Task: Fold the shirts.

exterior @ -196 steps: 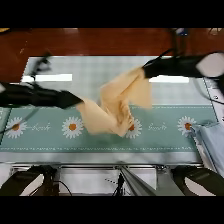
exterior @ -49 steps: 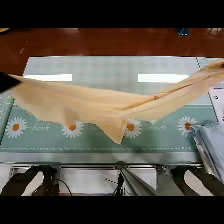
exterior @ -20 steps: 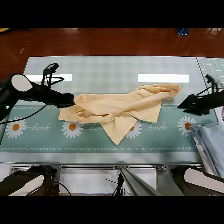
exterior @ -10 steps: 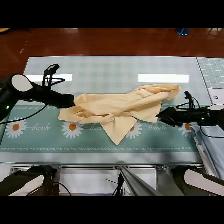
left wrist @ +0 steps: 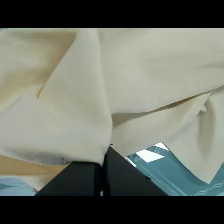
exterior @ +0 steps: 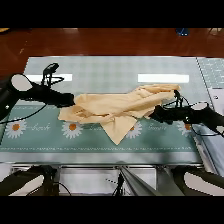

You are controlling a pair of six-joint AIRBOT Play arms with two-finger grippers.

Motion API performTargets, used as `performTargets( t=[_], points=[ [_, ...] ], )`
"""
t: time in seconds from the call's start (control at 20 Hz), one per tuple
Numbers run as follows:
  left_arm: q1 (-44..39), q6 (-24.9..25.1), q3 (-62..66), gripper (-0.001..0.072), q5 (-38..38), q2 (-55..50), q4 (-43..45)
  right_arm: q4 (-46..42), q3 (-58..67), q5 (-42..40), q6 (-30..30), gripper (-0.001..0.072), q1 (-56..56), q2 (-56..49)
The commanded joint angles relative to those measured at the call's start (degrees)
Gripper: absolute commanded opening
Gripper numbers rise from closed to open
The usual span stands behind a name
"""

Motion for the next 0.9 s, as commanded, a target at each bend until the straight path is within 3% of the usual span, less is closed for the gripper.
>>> performTargets(
  t=[0.0,0.2,0.35,0.45,0.55,0.7,0.85],
  points=[
    [0.15,3.04,3.26,0.0021,0.39,0.90,0.59,0.76,2.38,1.79,-1.57,0.0026,1.22,2.01],
    [0.17,3.41,17.44,0.0020,-0.07,7.15,6.64,-0.96,14.69,6.91,-3.02,0.0026,1.22,13.51],
    [0.15,3.39,32.54,0.0021,-0.09,13.03,12.31,-1.38,29.16,3.93,-1.27,0.0025,1.22,23.52],
    [0.15,3.34,42.60,0.0020,-0.11,16.28,14.71,-6.56,40.09,-0.15,4.72,0.0025,1.22,27.89],
    [0.15,3.08,51.32,0.0020,-0.37,19.02,15.45,-17.22,50.90,-1.38,13.14,0.0025,1.22,30.53],
    [0.15,1.25,59.98,0.0020,-4.79,22.01,15.45,-33.57,65.13,5.75,23.28,0.0025,1.22,32.46],
    [0.15,-1.92,64.04,0.0019,-14.21,25.31,15.43,-38.14,73.22,16.00,26.34,0.0025,1.22,34.95]
  ],
)
